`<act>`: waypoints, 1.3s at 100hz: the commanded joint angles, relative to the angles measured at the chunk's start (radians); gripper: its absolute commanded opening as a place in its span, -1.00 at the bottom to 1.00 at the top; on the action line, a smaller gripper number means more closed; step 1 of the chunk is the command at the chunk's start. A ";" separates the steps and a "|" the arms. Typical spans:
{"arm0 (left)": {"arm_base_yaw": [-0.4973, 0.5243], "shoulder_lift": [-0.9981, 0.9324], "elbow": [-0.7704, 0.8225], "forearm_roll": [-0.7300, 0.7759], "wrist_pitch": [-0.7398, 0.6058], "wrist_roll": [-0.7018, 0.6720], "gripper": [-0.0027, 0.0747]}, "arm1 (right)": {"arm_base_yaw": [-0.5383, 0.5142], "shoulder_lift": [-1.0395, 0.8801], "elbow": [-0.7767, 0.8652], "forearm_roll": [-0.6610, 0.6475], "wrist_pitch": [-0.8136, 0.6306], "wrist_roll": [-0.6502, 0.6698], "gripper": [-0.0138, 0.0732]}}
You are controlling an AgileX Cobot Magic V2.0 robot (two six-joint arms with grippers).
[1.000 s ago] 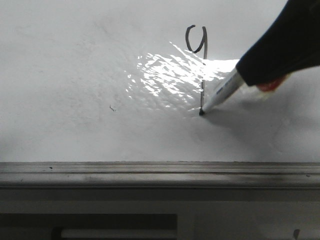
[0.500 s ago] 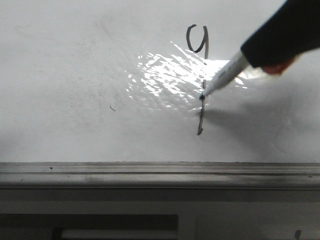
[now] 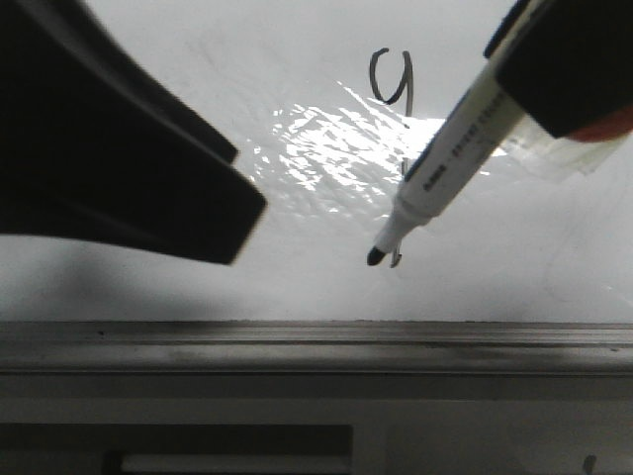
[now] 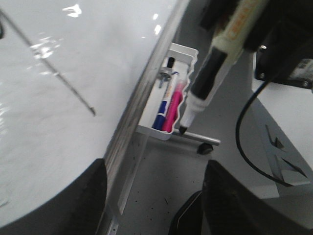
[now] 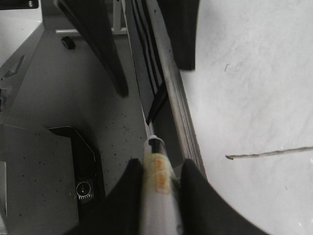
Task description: Write number 9 on whiteboard
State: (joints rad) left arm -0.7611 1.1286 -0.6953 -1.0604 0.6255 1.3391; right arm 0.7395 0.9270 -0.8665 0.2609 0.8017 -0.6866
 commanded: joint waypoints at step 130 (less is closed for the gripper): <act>-0.053 0.100 -0.076 -0.173 0.073 0.089 -0.98 | 0.135 0.051 -0.037 0.049 -0.118 -0.011 0.34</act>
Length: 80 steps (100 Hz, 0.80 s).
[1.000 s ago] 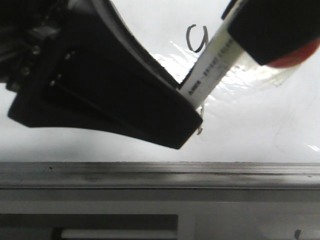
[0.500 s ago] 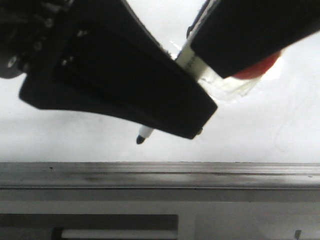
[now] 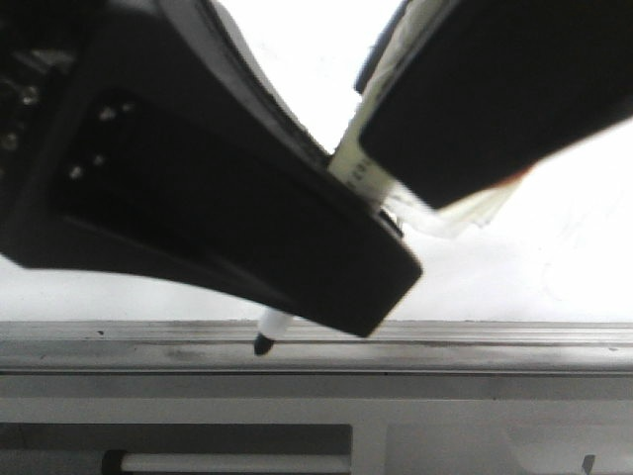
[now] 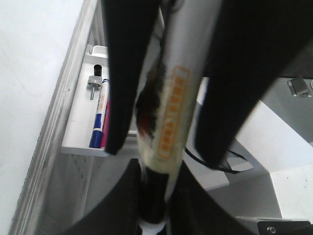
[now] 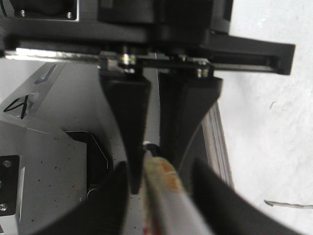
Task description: Write number 9 on whiteboard
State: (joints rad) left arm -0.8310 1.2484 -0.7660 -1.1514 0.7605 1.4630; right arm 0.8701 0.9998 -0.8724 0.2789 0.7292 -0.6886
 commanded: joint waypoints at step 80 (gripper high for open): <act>-0.020 -0.020 0.044 -0.300 -0.642 -0.334 -0.99 | -0.320 -0.282 -0.031 0.025 -0.182 -0.007 -0.82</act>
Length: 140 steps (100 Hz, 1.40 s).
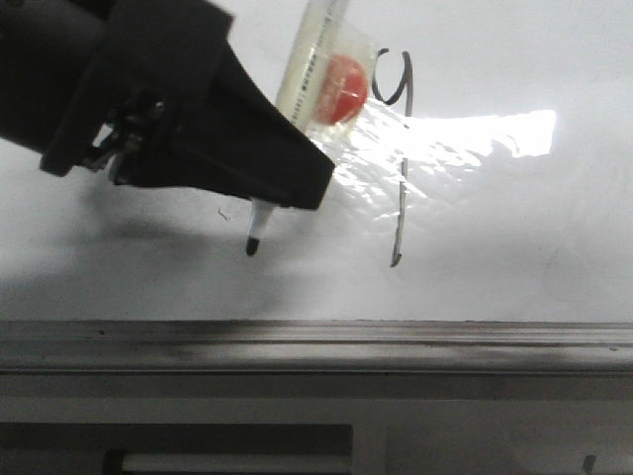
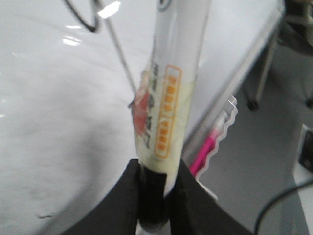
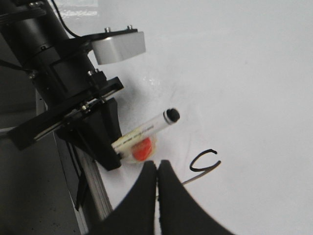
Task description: Write number 9 on whiteboard
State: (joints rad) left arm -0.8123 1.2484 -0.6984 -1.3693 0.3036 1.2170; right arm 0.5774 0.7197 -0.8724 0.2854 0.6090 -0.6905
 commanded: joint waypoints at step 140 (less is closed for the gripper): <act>-0.154 0.049 -0.023 -0.279 -0.811 -0.077 0.25 | -0.051 0.030 -0.031 0.053 -0.060 -0.005 -0.82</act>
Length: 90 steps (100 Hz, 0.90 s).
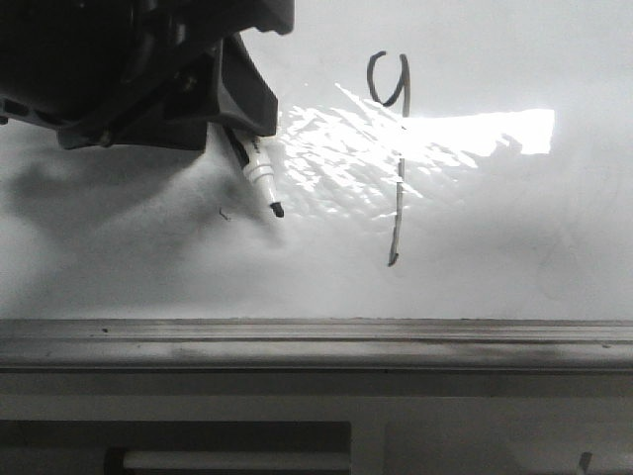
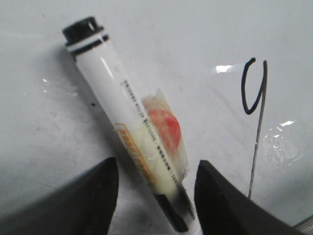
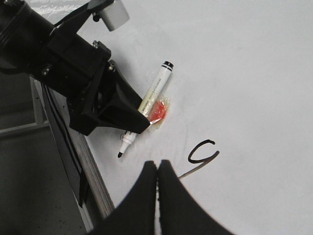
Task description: Write number 9 on whiteboard
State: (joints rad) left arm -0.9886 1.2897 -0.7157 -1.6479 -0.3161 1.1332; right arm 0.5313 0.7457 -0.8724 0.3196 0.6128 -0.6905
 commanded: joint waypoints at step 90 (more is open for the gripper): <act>-0.342 -0.590 0.094 -0.201 -0.399 0.533 -0.98 | -0.005 -0.355 0.482 -0.017 -0.513 0.039 -0.82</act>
State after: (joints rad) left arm -1.3164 0.7133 -0.6027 -1.8392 -0.7254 1.6624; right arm 0.5313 0.3861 -0.3722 0.3021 0.1905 -0.6568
